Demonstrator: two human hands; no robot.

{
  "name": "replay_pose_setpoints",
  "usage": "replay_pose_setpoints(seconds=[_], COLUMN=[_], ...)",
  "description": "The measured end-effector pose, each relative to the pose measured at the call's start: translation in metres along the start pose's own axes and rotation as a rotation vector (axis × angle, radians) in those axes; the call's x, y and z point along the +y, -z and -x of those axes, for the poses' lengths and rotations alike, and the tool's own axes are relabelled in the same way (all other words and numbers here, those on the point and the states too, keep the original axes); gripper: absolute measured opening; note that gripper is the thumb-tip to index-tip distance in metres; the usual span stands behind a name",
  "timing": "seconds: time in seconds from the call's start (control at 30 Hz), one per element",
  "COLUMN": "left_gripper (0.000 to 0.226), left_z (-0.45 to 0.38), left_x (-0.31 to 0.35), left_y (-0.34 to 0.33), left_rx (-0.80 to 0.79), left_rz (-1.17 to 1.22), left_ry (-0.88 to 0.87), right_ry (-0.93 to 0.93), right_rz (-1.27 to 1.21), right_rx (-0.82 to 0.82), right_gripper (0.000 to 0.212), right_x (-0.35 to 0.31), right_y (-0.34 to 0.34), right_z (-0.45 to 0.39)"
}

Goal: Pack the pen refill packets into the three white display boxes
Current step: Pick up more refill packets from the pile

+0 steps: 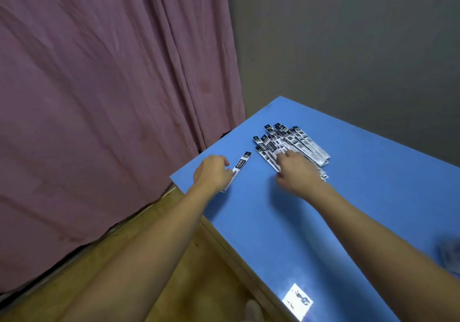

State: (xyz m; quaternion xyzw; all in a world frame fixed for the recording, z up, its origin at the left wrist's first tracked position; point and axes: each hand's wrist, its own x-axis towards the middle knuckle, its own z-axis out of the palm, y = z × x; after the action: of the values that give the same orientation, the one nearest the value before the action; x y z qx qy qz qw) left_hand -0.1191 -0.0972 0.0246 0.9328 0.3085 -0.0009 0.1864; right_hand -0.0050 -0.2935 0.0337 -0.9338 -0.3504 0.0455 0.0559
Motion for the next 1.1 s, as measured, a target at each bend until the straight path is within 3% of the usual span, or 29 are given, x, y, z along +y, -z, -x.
replay_pose_setpoints(seconds=[0.13,0.53,0.8,1.1], left_gripper=[0.036,0.030,0.010,0.027], left_z=[-0.015,-0.065,-0.088,-0.115], left_x=[0.009,0.028,0.026,0.072], left_y=[-0.020,-0.058,-0.064,-0.069], left_rx=[-0.006,-0.028,-0.108,-0.003], left_rz=[0.001,-0.088,0.060,0.312], left_ry=[0.060,0.202,0.262,0.239], right_ry=[-0.023,-0.067,-0.126,-0.152], right_rz=[-0.005,-0.162,-0.255,-0.284], right_rx=[0.025,-0.023,-0.006,0.077], right_gripper=[0.044,0.037,0.028,0.031], right_x=[0.012,0.024,0.030,0.035], right_y=[-0.007,-0.030,-0.034,-0.023], right_z=[-0.004,-0.037,-0.056,-0.068])
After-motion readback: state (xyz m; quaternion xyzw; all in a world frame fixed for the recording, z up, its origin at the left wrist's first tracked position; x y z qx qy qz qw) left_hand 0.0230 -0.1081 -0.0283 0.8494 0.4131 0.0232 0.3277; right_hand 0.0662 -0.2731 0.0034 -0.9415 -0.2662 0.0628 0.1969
